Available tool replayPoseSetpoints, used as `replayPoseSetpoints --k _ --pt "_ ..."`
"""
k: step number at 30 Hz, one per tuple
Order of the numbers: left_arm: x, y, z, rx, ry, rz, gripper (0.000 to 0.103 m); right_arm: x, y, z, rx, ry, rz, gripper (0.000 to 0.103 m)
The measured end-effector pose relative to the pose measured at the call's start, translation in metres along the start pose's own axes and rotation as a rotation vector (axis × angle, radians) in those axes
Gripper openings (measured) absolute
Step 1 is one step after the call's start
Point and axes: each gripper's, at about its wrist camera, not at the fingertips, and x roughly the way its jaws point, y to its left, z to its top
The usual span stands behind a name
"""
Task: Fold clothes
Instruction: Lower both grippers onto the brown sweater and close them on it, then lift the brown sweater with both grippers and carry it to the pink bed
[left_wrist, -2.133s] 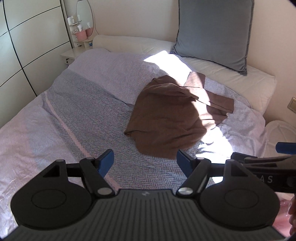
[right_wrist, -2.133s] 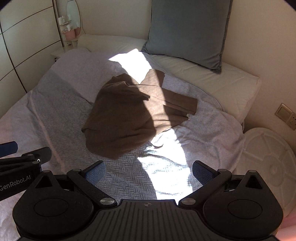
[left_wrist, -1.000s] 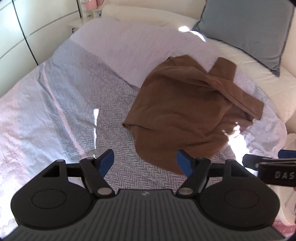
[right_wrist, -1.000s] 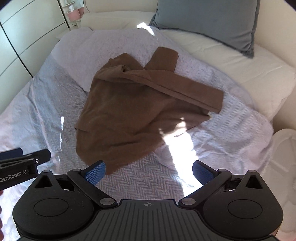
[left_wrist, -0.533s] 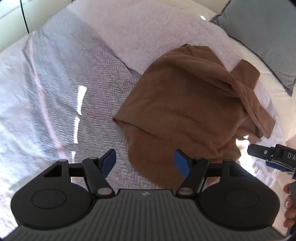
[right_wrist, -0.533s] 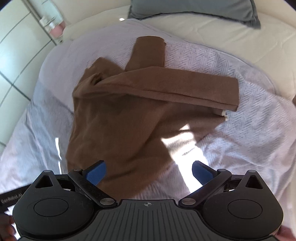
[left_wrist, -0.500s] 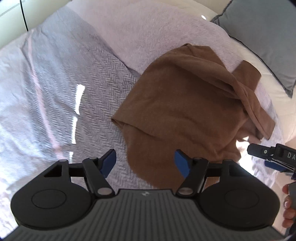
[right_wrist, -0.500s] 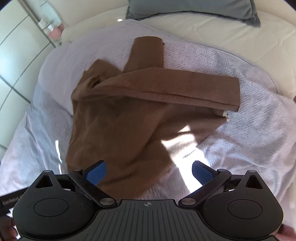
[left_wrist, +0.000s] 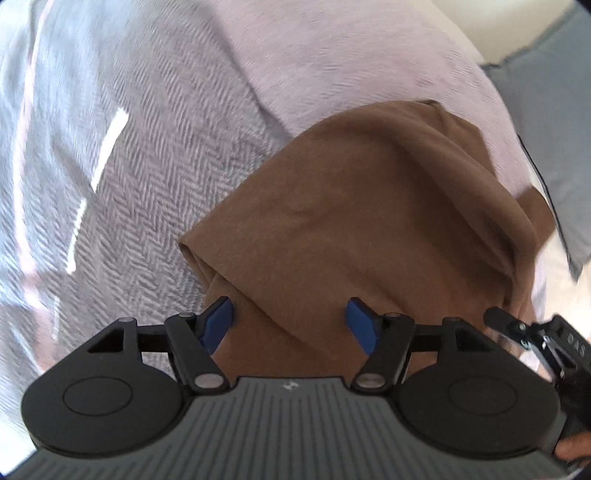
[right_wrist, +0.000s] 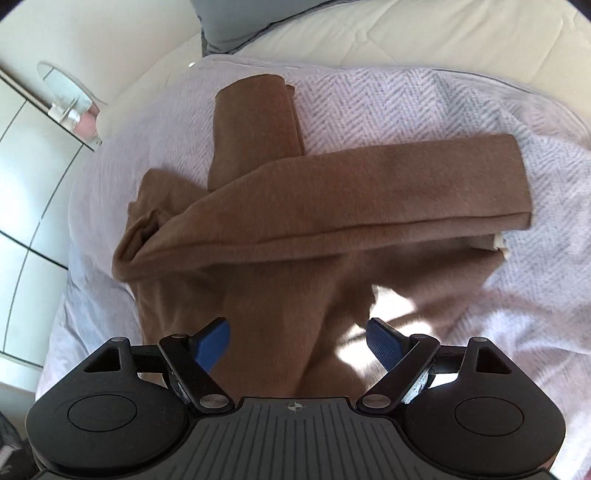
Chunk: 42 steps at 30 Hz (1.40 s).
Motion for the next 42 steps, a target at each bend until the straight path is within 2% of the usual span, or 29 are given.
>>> replayPoseSetpoints --k 1,4,5,6,8,9,12,15,19,25,28,32,33,35,36,37,38,39,40,41,42 --pt "0.004 0.005 0.001 -0.028 0.003 -0.019 0.063 0.002 0.0 0.001 0.004 0.001 0.006 0.075" --pt "0.01 0.017 0.003 -0.094 0.011 -0.059 0.051 0.006 0.001 0.003 0.01 0.026 0.021 0.043" --pt "0.008 0.019 0.002 -0.096 0.003 -0.064 0.038 0.005 0.003 0.003 0.002 0.027 0.019 0.023" --pt "0.006 0.021 0.002 -0.098 -0.006 -0.069 0.029 0.004 0.005 0.003 -0.014 0.027 0.015 0.012" --pt "0.0 0.027 0.002 -0.102 -0.027 -0.086 0.014 -0.003 0.016 0.002 -0.09 0.021 -0.008 0.009" --pt "-0.008 0.03 0.001 -0.104 -0.047 -0.105 0.012 -0.01 0.025 0.002 -0.134 0.016 -0.015 0.009" --pt "-0.04 0.034 -0.005 -0.091 -0.122 -0.135 0.01 -0.035 0.054 -0.004 -0.283 -0.012 -0.009 0.008" --pt "-0.081 0.036 -0.012 -0.066 -0.219 -0.139 0.009 -0.062 0.076 -0.012 -0.345 -0.035 0.081 0.007" --pt "-0.156 0.054 -0.03 -0.074 -0.384 -0.13 0.008 -0.097 0.11 -0.027 -0.422 -0.055 0.215 0.006" --pt "-0.298 0.101 -0.08 -0.103 -0.675 -0.04 0.008 -0.13 0.181 -0.074 -0.472 0.021 0.461 0.006" --pt "-0.378 0.125 -0.102 -0.108 -0.807 0.035 0.008 -0.146 0.23 -0.103 -0.467 0.103 0.615 0.006" --pt "-0.493 0.147 -0.133 -0.096 -0.996 0.127 0.008 -0.16 0.294 -0.136 -0.317 0.308 0.882 0.006" --pt "-0.521 0.151 -0.142 -0.088 -1.038 0.148 0.008 -0.169 0.314 -0.148 -0.344 0.314 0.914 0.006" --pt "-0.567 0.162 -0.16 -0.082 -1.083 0.179 0.008 -0.199 0.361 -0.181 -0.591 0.178 0.853 0.006" --pt "-0.584 0.167 -0.167 -0.08 -1.089 0.199 0.008 -0.217 0.383 -0.206 -0.744 0.073 0.82 0.006" --pt "-0.6 0.171 -0.176 -0.074 -1.096 0.249 0.008 -0.229 0.398 -0.227 -0.797 0.057 0.859 0.006" --pt "-0.611 0.173 -0.186 -0.064 -1.095 0.335 0.01 -0.234 0.41 -0.243 -0.803 0.117 0.923 0.006" --pt "-0.618 0.177 -0.196 -0.06 -1.077 0.419 0.014 -0.234 0.421 -0.258 -0.8 0.221 0.964 0.008" --pt "-0.623 0.185 -0.206 -0.071 -1.036 0.485 0.019 -0.231 0.43 -0.273 -0.807 0.322 0.972 0.017" --pt "-0.625 0.197 -0.218 -0.102 -0.988 0.525 0.031 -0.228 0.437 -0.292 -0.831 0.409 0.954 0.047" --pt "-0.625 0.211 -0.232 -0.143 -0.945 0.548 0.032 -0.226 0.438 -0.313 -0.86 0.454 0.92 0.084"
